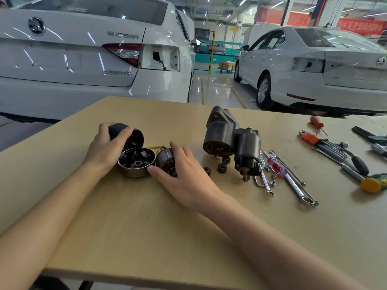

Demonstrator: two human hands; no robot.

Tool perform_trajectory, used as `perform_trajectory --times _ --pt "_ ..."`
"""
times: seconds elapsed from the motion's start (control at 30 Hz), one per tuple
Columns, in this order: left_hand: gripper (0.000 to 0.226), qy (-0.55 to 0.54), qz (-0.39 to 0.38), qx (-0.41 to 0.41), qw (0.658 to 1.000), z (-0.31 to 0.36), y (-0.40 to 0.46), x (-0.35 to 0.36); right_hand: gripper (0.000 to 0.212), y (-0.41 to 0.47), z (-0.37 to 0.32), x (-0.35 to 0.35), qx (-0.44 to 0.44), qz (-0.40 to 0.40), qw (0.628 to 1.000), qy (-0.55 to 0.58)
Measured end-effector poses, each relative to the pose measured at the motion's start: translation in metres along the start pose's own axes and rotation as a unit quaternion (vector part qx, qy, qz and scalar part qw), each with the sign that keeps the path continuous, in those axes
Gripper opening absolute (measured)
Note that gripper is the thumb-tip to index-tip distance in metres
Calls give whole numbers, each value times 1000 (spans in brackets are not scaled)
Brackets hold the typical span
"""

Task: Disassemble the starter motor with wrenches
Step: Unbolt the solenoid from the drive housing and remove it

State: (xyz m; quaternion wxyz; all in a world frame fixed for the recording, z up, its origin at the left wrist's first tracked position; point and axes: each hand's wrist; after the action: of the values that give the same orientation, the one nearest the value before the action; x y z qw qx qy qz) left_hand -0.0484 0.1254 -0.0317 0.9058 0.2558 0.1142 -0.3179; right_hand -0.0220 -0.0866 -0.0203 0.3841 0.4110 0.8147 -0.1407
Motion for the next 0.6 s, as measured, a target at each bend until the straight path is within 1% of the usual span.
perform_trajectory --times 0.07,0.2,0.43,0.6 --pt "59 2 -8 16 1000 2 -3 3 84 -2 5 -3 -15 -4 1000 8" --pt "71 19 -6 32 999 5 -7 5 78 -1 10 -7 -27 -1 1000 1" --pt "74 28 6 36 999 9 -10 8 77 -2 10 -8 -35 -3 999 2" --pt "73 13 -2 33 999 7 -8 8 73 -2 10 -11 -38 -6 999 10"
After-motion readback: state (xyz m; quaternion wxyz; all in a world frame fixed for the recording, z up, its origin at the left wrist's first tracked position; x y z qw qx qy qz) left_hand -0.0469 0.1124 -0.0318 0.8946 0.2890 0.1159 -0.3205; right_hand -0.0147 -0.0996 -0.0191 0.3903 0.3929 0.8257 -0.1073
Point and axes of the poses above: each hand's wrist, its own y-axis towards the middle knuckle, its own x-axis out of the palm, z = x × y, and after that the axes turned 11 degrees about x, right-handed
